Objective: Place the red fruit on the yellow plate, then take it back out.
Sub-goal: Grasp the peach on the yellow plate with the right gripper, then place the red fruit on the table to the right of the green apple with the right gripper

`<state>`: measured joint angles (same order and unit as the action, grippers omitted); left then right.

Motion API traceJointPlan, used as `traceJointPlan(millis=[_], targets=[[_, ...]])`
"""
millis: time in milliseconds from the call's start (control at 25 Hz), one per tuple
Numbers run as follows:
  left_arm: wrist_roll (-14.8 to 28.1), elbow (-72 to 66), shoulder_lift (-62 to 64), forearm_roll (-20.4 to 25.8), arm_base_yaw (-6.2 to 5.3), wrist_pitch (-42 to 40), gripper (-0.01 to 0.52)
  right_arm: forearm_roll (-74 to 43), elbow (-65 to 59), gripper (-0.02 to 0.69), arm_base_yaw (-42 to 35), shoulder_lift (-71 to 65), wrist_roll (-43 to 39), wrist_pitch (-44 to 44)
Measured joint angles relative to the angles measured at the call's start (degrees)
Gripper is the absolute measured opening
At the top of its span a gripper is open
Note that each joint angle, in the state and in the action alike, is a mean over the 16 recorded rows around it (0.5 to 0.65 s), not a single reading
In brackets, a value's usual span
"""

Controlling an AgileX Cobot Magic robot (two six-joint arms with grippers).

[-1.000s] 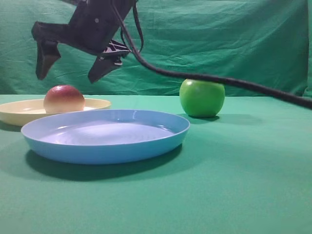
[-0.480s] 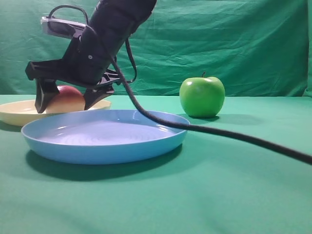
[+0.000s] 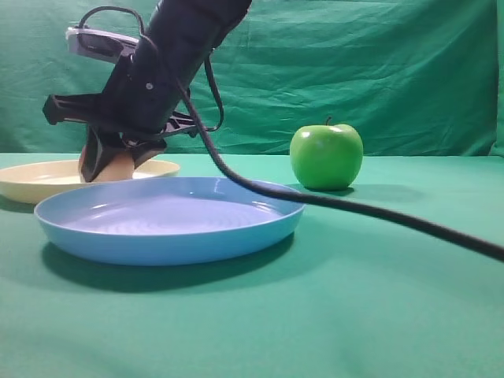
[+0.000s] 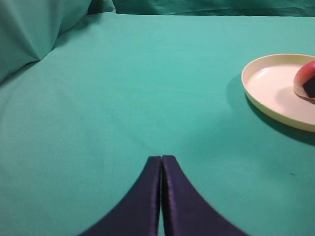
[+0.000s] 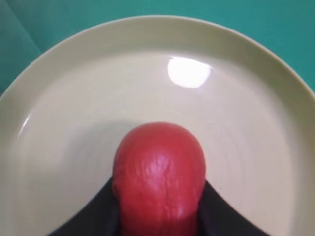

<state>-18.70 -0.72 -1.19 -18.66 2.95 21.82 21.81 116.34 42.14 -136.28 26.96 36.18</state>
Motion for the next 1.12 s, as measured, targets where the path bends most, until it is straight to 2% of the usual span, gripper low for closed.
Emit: traceJointPlan(millis=[120, 680, 880, 1120], targets=[[0.0, 0.0, 0.0, 0.0, 0.0, 0.0, 0.0, -0.2, 0.7, 0.21, -0.9, 3.2, 0.0, 4.4], [0.0, 0.0, 0.0, 0.0, 0.0, 0.0, 0.0, -1.8, -1.1, 0.2, -7.5, 24.9, -3.1, 25.6], [0.0, 0.0, 0.0, 0.0, 0.0, 0.0, 0.0, -3.3, -8.7, 0.2, -10.3, 34.5, -5.3, 27.0], [0.0, 0.0, 0.0, 0.0, 0.0, 0.0, 0.0, -5.0, -26.1, 0.2, -14.0, 48.4, -7.1, 22.1]])
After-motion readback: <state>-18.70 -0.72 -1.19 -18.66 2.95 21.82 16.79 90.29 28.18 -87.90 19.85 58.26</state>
